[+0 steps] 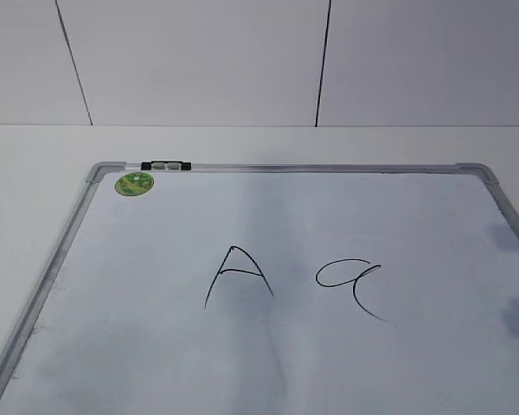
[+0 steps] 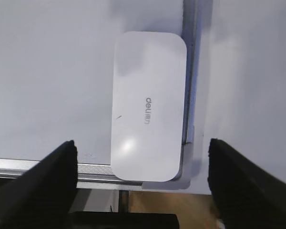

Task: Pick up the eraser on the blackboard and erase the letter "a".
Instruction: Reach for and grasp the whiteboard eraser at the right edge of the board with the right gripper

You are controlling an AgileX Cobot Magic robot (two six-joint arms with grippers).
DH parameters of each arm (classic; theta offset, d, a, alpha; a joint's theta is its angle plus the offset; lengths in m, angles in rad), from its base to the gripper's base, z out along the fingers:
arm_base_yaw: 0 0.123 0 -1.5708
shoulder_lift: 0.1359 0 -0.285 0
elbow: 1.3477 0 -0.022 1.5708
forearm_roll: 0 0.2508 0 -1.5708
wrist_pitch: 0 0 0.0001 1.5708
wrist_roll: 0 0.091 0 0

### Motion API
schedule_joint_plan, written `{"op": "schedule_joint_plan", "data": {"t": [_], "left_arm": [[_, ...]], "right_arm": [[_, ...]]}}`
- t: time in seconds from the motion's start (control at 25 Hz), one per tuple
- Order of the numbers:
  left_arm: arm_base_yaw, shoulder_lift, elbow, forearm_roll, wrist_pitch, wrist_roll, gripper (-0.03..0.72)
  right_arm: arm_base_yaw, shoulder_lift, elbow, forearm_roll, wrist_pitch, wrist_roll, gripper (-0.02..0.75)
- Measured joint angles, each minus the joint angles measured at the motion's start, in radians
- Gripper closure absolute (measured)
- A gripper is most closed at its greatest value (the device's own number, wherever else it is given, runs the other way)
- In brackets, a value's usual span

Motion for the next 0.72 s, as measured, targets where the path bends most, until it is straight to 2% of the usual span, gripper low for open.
{"op": "schedule_joint_plan", "data": {"t": [0.44, 0.72], "left_arm": [[0.000, 0.000, 0.000, 0.000, 0.000, 0.000, 0.449], [0.000, 0.000, 0.000, 0.000, 0.000, 0.000, 0.449]], "right_arm": [[0.000, 0.207, 0.002, -0.004, -0.081, -0.007, 0.083], [0.000, 0.227, 0.038, -0.014, -0.134, -0.007, 0.083]]}}
